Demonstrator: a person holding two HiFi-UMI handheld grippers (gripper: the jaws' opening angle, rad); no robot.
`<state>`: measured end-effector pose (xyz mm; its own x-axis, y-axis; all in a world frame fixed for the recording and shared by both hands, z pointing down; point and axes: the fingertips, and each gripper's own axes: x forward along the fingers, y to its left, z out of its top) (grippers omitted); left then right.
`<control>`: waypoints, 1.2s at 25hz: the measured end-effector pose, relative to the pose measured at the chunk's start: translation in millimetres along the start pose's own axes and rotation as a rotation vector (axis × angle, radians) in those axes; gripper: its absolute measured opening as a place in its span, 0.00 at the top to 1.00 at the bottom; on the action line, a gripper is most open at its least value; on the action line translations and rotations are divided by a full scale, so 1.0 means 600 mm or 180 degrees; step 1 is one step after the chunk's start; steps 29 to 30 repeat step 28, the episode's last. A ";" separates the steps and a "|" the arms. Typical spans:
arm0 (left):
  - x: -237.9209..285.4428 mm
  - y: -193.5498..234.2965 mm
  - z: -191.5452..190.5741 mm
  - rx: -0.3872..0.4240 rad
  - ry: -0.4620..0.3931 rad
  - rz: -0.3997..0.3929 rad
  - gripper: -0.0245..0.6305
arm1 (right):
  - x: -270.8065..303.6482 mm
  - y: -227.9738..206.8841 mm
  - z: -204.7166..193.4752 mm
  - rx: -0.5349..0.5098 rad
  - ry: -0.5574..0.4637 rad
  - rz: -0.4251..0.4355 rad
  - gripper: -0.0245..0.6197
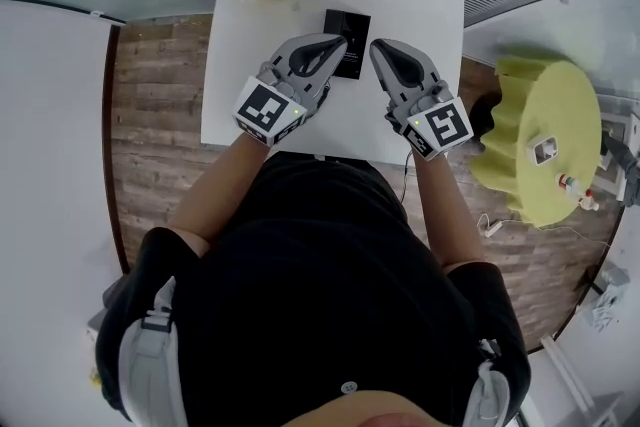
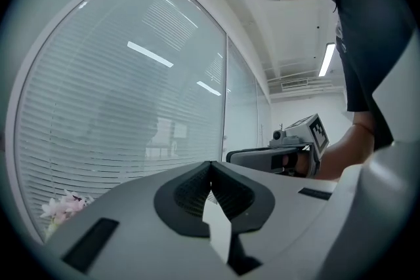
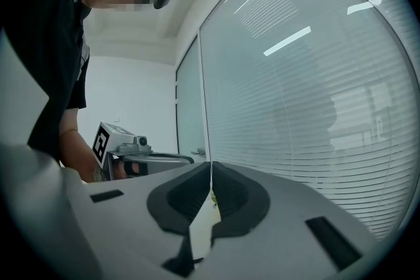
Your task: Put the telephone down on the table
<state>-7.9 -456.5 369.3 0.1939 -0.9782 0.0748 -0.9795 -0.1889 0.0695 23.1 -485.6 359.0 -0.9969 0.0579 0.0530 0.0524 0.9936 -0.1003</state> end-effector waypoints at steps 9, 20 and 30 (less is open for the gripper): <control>0.004 -0.010 0.005 0.0053 -0.0002 -0.0059 0.95 | -0.004 0.011 0.003 0.0019 -0.0049 0.0005 0.92; -0.002 -0.018 0.003 0.0083 -0.0001 -0.0052 0.95 | -0.006 0.025 -0.004 -0.0106 0.0026 -0.0009 0.93; 0.001 -0.021 0.006 0.0116 -0.0001 -0.0069 0.95 | -0.007 0.023 -0.005 -0.0086 0.0030 -0.0018 0.93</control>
